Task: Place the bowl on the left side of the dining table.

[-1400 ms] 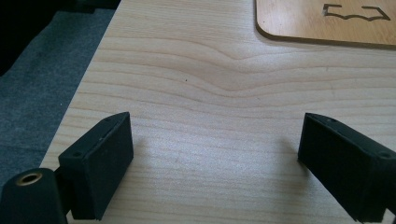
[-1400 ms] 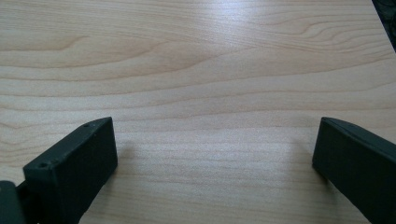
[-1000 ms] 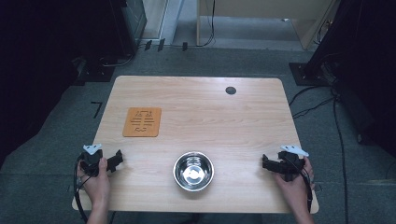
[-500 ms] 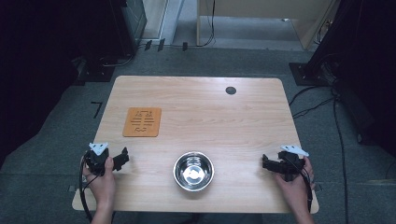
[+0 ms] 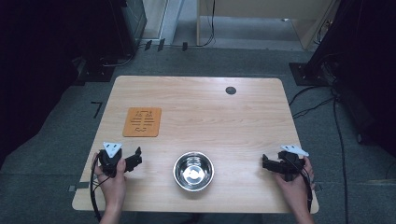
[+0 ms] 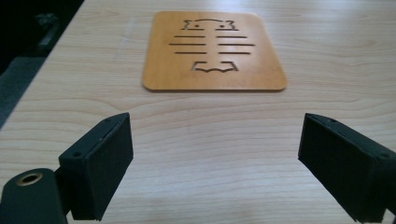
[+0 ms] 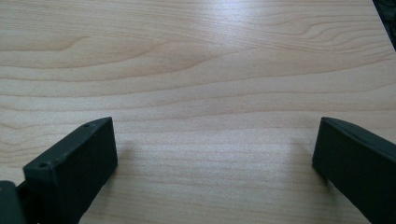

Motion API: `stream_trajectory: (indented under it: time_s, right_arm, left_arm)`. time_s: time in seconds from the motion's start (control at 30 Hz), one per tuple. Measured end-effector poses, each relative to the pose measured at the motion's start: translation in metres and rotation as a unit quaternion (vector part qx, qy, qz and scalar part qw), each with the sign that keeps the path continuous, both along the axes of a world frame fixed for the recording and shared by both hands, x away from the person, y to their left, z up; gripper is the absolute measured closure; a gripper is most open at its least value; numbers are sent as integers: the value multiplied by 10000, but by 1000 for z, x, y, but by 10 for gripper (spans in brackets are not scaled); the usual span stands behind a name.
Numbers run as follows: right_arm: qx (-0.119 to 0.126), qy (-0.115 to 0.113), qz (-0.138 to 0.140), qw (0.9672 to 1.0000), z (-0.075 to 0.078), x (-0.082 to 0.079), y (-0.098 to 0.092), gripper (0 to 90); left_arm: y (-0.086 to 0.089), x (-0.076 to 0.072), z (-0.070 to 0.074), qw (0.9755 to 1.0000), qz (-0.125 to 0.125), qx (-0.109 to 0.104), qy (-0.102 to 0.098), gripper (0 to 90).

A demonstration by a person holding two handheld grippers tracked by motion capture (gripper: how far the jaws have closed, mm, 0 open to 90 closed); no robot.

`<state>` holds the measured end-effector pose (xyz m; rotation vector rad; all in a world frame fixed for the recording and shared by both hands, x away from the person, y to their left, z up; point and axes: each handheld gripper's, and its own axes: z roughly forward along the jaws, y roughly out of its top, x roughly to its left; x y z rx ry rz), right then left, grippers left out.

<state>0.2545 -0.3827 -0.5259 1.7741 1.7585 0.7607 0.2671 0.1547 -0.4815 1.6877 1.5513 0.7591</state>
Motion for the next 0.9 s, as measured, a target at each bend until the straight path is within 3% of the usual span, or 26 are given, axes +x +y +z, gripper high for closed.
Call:
stream_trajectory:
  time_s: [0.9]
  right_arm:
    - [0,-1,7,10000,0,0,0,0]
  left_arm:
    - [-47,-11,9,9976,-680,-66,-106,99]
